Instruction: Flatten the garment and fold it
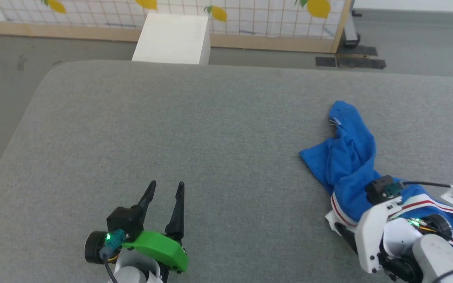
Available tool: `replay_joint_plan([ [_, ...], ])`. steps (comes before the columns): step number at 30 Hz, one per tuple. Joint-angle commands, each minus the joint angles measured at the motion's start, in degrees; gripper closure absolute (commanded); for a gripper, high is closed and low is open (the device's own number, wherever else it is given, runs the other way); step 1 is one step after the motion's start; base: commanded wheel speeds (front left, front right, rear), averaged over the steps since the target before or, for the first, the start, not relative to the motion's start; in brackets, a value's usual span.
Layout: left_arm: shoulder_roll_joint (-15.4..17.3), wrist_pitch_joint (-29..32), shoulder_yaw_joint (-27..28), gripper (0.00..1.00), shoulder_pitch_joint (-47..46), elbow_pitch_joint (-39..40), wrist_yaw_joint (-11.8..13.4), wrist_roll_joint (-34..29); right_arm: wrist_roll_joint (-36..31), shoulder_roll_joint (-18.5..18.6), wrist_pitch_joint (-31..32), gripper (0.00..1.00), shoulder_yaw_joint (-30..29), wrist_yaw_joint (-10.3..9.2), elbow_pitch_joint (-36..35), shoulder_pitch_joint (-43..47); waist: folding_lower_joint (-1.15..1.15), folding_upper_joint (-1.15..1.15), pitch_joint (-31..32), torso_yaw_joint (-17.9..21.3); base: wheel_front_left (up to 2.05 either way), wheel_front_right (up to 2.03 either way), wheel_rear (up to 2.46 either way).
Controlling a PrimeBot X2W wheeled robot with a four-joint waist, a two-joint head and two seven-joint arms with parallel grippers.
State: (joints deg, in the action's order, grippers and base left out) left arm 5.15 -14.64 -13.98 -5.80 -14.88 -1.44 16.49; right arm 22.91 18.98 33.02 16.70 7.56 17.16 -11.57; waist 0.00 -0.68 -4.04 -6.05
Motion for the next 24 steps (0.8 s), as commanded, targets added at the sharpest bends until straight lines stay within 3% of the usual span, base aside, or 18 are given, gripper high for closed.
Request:
replay_joint_plan([
  [1, -0.14, -0.12, -0.09, 0.0, -0.9, -0.14, 0.21, 0.43, 1.2, -0.26, 0.4, 0.0, 1.32, -0.08, 2.33, -1.47, 0.0, 0.68, -1.27, -1.13, 0.0, 0.0, 0.0],
  [2, -0.19, -0.15, -0.12, 0.0, -1.01, -0.24, 0.19, 0.46, 1.46, -0.17, 0.46, 0.13, 2.24, -0.08, 3.77, -2.15, 0.0, 0.68, -1.46, -1.31, 0.0, 0.0, 0.0],
  [4, -0.28, -0.19, -0.27, 0.0, -1.2, -0.52, 0.13, 0.47, 2.83, -0.56, 0.32, 1.0, 4.0, -0.08, 6.74, -3.16, 0.0, 0.68, -1.58, -1.69, 0.0, 0.0, 0.0],
  [9, -0.36, -0.26, -0.29, 0.0, -1.57, -0.79, 0.23, 0.44, 5.17, -1.34, -5.07, 1.0, 7.22, -0.08, 9.56, -6.3, 0.0, 0.68, -1.62, -2.02, 0.0, 0.0, 0.0],
  [16, 0.08, -0.31, -0.26, 0.0, -1.32, -0.91, 0.24, 0.25, 6.22, -4.6, -12.72, 1.0, 14.21, -0.08, 6.85, -12.36, 0.0, 0.68, -0.76, -0.95, 0.0, 0.0, 0.0],
  [24, -0.21, -0.33, -1.1, 0.0, -1.87, -1.09, 0.12, 0.23, 10.32, -8.68, -14.03, 1.0, 23.26, -0.08, 7.86, -15.36, 0.0, 0.68, -1.31, -0.96, 0.0, 0.0, 0.0],
])
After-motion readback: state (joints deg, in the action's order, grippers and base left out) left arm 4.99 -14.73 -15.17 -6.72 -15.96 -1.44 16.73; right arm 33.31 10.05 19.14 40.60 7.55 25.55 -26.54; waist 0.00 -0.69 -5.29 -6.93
